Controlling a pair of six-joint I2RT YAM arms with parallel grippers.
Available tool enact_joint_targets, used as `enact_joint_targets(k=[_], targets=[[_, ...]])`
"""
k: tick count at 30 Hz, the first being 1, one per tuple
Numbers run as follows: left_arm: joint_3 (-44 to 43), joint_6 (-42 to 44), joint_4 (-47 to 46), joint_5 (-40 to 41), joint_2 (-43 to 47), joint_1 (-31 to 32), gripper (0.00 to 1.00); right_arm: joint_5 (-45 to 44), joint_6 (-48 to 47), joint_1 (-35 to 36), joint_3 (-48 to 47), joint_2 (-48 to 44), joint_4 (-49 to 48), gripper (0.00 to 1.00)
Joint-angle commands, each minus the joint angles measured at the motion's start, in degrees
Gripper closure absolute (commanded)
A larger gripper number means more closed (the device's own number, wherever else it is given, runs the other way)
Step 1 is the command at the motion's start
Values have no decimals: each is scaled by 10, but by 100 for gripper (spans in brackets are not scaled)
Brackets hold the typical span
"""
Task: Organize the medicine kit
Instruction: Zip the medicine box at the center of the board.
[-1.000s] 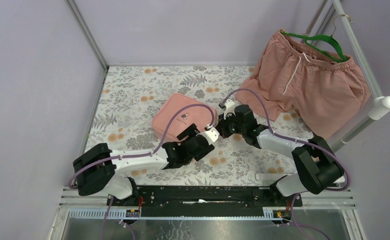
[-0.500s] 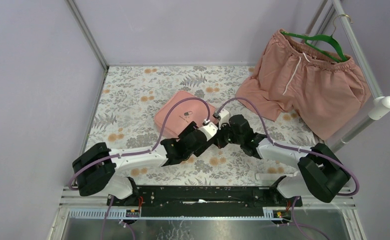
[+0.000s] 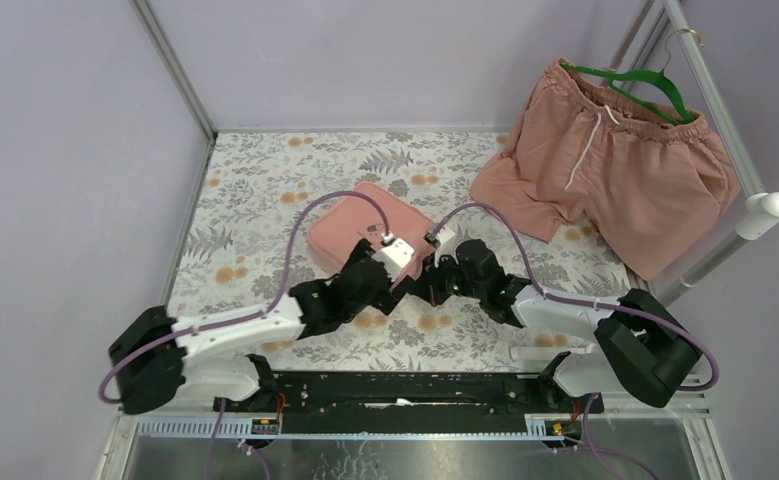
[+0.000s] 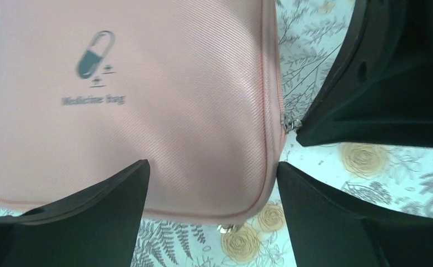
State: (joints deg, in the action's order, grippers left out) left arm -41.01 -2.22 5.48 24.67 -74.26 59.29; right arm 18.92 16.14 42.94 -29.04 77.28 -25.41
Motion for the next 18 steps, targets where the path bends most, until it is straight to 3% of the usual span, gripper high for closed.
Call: enact_joint_targets(k=[1, 4, 7, 14, 18], targets=[[35, -33, -35, -26, 133, -16, 7, -10, 5, 10, -3, -19, 0, 100], [53, -53, -49, -38, 213, -52, 4, -15, 5, 10, -1, -16, -2, 100], [53, -91, -53, -67, 229, -136, 2, -14, 7, 10, 0, -13, -6, 100], [-7, -148, -63, -164, 112, -352, 1, -8, 2, 11, -12, -13, 7, 100], [-48, -161, -86, -224, 24, -437, 1, -4, 5, 10, -14, -15, 10, 100]])
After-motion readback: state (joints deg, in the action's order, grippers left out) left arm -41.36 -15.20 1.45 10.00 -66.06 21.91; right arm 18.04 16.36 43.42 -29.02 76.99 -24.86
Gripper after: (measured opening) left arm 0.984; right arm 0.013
